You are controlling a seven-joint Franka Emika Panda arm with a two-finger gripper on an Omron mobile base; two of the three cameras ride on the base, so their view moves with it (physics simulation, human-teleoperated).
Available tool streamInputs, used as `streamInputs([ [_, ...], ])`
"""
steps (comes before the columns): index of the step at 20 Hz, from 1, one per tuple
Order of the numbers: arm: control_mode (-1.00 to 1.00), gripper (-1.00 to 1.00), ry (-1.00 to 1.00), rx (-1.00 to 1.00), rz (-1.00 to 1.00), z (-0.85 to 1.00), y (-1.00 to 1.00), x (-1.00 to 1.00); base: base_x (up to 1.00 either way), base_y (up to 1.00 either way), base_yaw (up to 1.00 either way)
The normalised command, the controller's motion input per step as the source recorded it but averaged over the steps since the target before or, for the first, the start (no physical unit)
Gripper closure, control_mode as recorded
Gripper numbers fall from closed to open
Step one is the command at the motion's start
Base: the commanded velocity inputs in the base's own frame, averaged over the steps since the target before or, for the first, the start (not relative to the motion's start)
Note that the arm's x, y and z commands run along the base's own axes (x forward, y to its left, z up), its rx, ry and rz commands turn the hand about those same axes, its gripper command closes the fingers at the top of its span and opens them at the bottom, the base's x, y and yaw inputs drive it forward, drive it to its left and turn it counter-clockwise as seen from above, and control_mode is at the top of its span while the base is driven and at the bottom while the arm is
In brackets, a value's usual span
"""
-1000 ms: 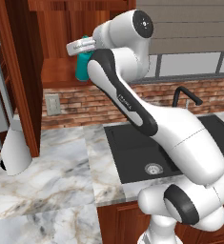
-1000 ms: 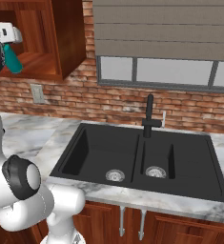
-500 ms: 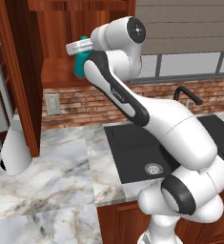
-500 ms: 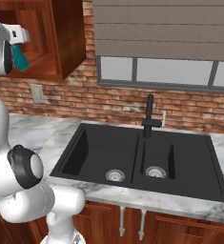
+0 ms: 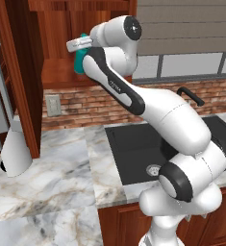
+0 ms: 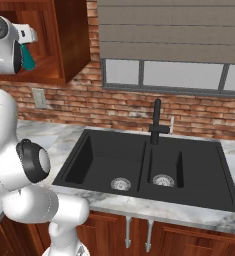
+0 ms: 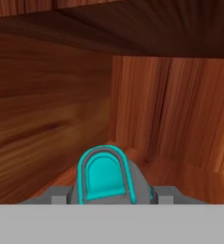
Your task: Sort all alcoholic drinks to one cabinet, and non-alcoholic drinks to the other.
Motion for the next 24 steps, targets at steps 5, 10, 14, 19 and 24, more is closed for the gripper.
streamInputs([
  [5,-1.00,1.00,0.00,0.00,-0.01,0.00,0.01,0.16,0.00,0.00,0.00],
  [10,-1.00,1.00,0.00,0.01,-0.05,0.00,0.00,0.16,0.00,0.00,0.00],
  [14,-1.00,1.00,0.00,0.02,-0.08,-0.07,0.00,0.11,0.00,0.00,0.00],
  [19,-1.00,1.00,0.03,0.02,-0.09,-0.14,0.00,0.13,0.00,0.00,0.00],
  [24,-1.00,1.00,0.05,0.02,-0.10,-0.13,0.00,0.11,0.00,0.00,0.00],
])
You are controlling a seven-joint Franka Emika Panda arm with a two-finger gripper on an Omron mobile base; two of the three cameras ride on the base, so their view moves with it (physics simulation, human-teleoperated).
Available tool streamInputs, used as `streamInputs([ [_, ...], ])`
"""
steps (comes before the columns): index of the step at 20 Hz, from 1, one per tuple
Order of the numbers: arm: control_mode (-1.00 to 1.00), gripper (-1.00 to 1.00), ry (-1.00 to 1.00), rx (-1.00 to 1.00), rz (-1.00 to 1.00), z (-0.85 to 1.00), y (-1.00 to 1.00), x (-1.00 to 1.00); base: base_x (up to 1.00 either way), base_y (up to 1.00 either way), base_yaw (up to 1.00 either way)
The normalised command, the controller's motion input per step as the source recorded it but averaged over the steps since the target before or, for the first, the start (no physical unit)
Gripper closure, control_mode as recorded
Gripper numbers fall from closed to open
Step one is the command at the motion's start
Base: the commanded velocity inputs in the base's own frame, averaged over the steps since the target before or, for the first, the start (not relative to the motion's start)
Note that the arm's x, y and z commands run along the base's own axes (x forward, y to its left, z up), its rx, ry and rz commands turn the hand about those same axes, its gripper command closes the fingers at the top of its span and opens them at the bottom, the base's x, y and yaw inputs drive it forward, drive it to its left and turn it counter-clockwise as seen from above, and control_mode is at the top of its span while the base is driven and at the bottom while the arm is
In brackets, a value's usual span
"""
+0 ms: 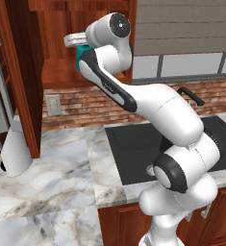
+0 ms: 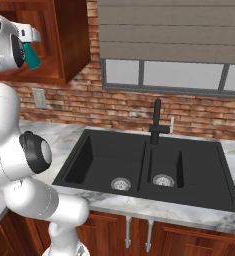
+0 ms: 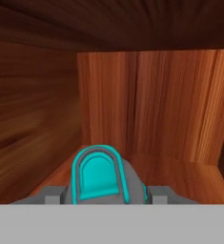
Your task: Sort all alcoholic drinks to one cabinet, and non-alcoholic drinks to the other.
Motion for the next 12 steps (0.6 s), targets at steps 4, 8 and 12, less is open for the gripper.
streamInputs([
  [4,-1.00,1.00,0.03,0.03,-0.10,-0.02,0.00,0.11,0.00,0.00,0.00],
  [8,-1.00,1.00,0.00,0.03,-0.11,0.04,0.00,-0.01,0.00,0.00,0.00],
  [12,-1.00,1.00,0.00,0.01,-0.11,0.00,0.00,0.00,0.00,0.00,0.00],
])
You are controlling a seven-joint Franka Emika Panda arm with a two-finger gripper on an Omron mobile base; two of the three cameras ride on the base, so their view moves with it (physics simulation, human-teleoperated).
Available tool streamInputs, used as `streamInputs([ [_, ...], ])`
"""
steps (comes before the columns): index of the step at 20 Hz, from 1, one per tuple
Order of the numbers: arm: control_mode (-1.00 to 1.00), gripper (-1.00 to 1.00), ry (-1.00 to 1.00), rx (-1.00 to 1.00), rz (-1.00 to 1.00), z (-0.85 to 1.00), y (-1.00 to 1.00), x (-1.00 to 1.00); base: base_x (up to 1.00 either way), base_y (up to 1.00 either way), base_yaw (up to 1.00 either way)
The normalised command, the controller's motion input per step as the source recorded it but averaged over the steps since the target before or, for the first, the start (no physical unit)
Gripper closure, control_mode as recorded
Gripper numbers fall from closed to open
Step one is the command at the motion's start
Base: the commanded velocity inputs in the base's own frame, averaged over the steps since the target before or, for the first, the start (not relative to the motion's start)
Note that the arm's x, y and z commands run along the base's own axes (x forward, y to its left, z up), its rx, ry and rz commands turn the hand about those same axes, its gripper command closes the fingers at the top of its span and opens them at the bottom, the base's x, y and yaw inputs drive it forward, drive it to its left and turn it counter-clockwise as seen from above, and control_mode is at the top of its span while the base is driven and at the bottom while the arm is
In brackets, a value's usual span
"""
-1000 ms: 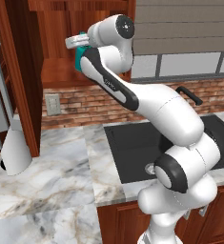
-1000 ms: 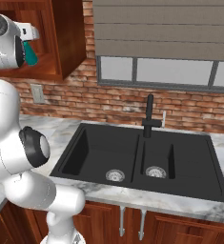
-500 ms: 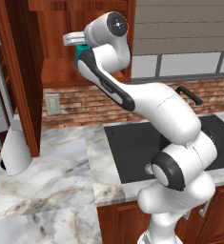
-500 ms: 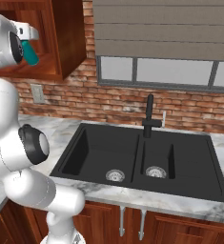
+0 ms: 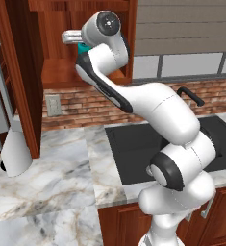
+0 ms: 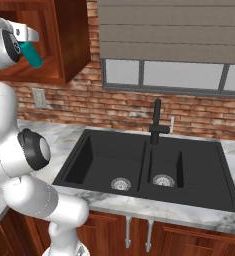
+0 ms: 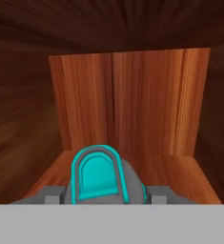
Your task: Sort all alcoholic drinks to one cabinet, and non-alcoholic drinks to the other.
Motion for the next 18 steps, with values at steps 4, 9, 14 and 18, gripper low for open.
streamInputs([
  [4,-1.00,1.00,0.00,0.00,-0.11,0.00,0.00,0.00,0.00,0.00,0.00],
  [9,-1.00,1.00,0.00,0.01,-0.10,0.01,0.00,0.00,0.00,0.00,0.00],
  [14,-1.00,1.00,0.00,0.02,-0.07,0.03,0.00,0.00,0.00,0.00,0.00],
  [18,-1.00,1.00,0.00,0.04,-0.04,0.11,0.00,-0.04,0.00,0.00,0.00],
])
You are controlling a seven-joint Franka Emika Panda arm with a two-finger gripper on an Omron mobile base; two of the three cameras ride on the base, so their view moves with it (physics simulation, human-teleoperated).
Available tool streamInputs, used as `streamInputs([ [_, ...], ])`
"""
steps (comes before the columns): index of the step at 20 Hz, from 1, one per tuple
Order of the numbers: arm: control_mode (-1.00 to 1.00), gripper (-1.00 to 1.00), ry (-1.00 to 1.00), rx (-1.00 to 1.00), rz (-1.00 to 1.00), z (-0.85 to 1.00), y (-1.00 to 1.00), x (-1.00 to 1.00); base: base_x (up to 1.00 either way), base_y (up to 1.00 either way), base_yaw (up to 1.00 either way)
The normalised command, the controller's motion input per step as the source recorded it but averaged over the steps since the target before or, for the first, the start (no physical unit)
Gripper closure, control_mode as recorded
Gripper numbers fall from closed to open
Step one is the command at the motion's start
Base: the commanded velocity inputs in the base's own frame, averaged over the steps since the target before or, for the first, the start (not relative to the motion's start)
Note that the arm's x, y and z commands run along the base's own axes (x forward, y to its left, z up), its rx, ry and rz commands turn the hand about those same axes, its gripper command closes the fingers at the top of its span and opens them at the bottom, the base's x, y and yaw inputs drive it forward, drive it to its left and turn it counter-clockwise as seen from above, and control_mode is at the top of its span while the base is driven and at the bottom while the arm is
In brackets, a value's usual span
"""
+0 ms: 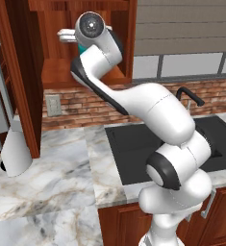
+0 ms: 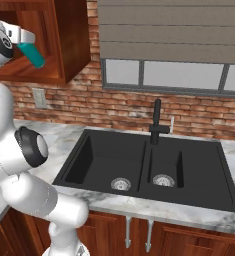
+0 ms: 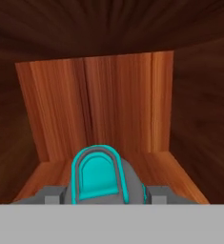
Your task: Sort all alcoholic drinks to one cabinet, and non-alcoholic drinks to the other.
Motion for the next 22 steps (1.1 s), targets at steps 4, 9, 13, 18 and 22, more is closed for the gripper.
streamInputs([
  [4,-1.00,1.00,0.00,0.07,-0.03,0.18,0.00,-0.16,0.00,0.00,0.00],
  [9,-1.00,1.00,0.00,0.10,-0.02,0.15,0.00,-0.19,0.00,0.00,0.00],
  [13,-1.00,1.00,0.01,0.04,-0.03,0.00,0.06,-0.10,0.00,0.00,0.00],
  [18,-1.00,1.00,0.06,0.08,-0.01,-0.01,0.00,-0.03,0.00,0.00,0.00],
  [22,-1.00,1.00,0.07,0.07,-0.02,-0.09,0.00,0.00,0.00,0.00,0.00],
])
